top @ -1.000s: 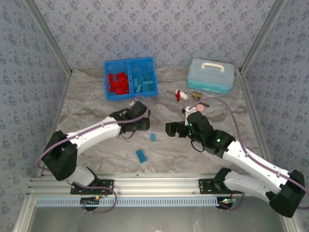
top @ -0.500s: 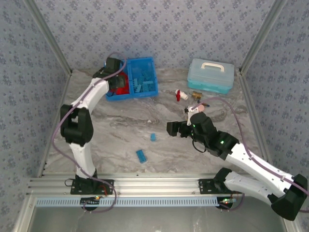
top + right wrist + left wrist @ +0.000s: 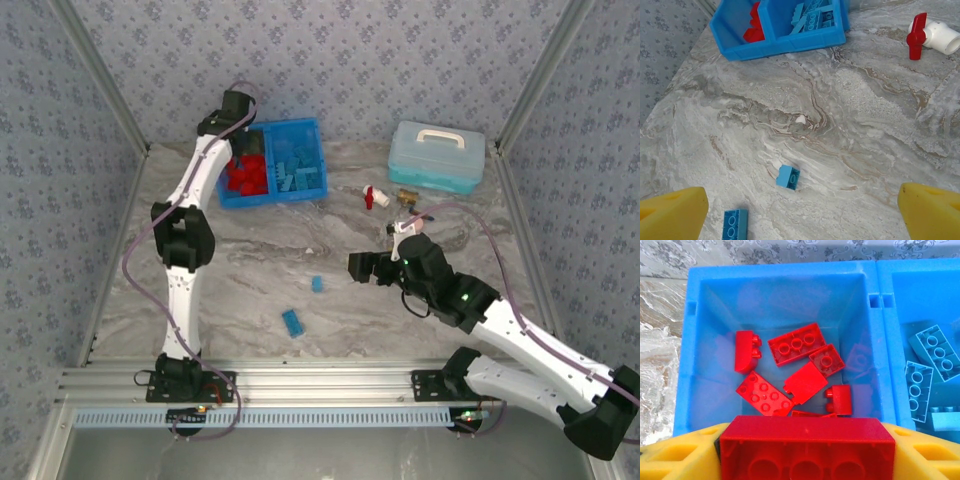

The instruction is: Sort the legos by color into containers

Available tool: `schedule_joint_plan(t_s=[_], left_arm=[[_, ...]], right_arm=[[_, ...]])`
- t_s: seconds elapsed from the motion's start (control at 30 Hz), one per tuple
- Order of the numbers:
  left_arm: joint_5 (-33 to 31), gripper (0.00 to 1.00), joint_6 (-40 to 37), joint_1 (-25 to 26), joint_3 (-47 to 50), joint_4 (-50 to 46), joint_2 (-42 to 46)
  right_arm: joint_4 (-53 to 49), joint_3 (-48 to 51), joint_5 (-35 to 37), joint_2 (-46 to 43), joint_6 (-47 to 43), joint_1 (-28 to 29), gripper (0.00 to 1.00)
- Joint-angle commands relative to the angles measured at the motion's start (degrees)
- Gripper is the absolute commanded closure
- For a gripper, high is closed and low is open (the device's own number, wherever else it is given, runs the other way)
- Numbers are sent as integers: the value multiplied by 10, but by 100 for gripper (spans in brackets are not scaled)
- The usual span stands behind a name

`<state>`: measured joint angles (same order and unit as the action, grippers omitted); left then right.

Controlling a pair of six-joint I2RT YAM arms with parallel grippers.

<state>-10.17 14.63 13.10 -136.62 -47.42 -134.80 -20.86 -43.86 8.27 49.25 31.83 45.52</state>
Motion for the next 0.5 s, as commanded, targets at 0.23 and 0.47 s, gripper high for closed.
schedule_joint_plan(t_s=[0.23,0.47], left_arm=[[61,22,32,6,184,59,221],[62,17,60,66,452,165,494]], right_arm=[[26,-5,-24,64,23,2,0],[52,-25,-51,176,44,20,0]])
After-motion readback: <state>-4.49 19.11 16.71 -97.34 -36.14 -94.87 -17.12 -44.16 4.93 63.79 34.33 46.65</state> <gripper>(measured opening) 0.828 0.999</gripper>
